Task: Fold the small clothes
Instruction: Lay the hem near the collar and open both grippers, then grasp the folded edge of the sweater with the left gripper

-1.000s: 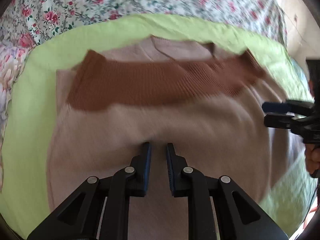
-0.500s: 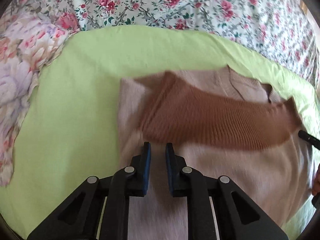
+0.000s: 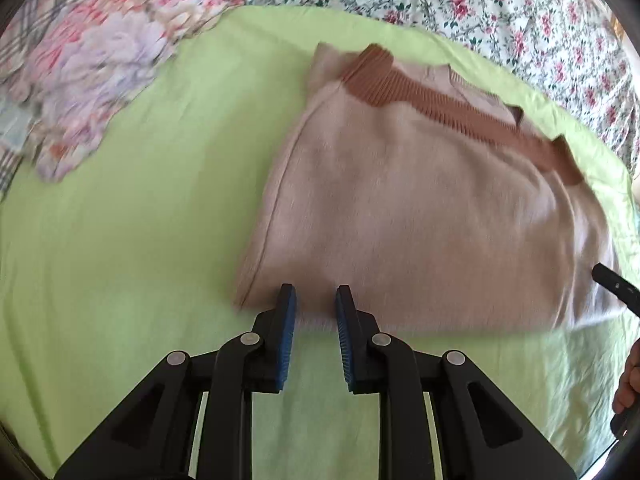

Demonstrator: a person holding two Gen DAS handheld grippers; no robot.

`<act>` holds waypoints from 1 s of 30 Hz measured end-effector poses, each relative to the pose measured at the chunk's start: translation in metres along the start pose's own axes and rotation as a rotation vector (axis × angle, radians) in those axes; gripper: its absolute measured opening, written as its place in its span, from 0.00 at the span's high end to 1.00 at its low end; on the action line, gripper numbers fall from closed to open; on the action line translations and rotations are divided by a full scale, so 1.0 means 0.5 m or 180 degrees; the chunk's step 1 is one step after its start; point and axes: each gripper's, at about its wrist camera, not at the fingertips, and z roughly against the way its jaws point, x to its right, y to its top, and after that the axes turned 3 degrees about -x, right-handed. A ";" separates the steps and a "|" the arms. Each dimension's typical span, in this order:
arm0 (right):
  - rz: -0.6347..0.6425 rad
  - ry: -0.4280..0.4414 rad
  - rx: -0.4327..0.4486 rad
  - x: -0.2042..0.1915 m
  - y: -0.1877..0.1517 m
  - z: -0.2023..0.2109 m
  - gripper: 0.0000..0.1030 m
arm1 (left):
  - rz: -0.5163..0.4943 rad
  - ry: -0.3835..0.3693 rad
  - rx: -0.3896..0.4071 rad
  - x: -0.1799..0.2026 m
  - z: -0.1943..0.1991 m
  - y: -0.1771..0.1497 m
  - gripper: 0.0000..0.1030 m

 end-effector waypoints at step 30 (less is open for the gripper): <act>-0.0014 0.0014 0.0080 0.013 0.001 0.048 0.55 | 0.1016 -0.0908 -0.0271 -0.064 0.002 0.006 0.34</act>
